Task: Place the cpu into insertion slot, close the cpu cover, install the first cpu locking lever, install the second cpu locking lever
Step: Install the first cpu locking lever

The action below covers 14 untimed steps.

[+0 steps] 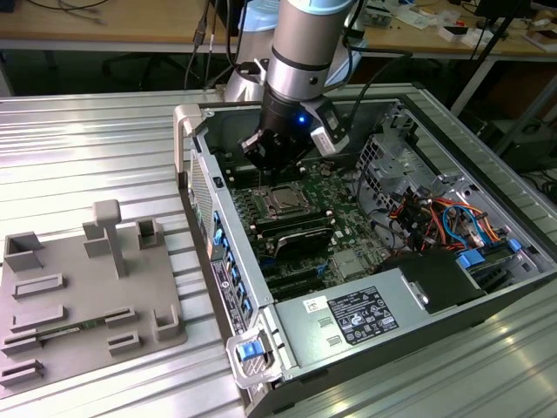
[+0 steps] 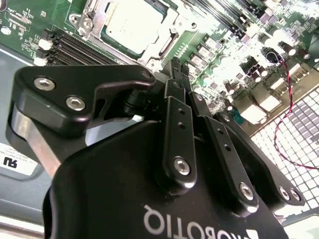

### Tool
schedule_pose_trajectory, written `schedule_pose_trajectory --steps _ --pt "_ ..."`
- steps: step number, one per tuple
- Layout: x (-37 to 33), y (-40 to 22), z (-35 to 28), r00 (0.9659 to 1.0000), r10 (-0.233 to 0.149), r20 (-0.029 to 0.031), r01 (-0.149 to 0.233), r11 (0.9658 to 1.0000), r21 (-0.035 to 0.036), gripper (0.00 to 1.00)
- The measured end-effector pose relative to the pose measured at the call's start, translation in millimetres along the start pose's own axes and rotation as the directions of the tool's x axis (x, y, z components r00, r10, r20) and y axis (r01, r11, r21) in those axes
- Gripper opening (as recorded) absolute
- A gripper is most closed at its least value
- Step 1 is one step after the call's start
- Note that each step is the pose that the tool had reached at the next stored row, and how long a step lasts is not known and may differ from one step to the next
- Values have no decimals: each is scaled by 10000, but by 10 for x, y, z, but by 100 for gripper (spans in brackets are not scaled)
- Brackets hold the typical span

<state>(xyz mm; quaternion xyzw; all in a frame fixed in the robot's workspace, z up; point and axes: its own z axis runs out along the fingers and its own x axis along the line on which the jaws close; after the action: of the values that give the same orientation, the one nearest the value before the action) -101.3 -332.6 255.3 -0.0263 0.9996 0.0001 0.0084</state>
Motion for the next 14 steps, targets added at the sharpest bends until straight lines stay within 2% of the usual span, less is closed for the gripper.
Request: schedule_pose_trajectory --steps 6,14 --pt "16 0 0 10000 2 0 -2 10000 -1 11" --pt "95 16 -2 10000 1 0 -1 10000 -1 11"
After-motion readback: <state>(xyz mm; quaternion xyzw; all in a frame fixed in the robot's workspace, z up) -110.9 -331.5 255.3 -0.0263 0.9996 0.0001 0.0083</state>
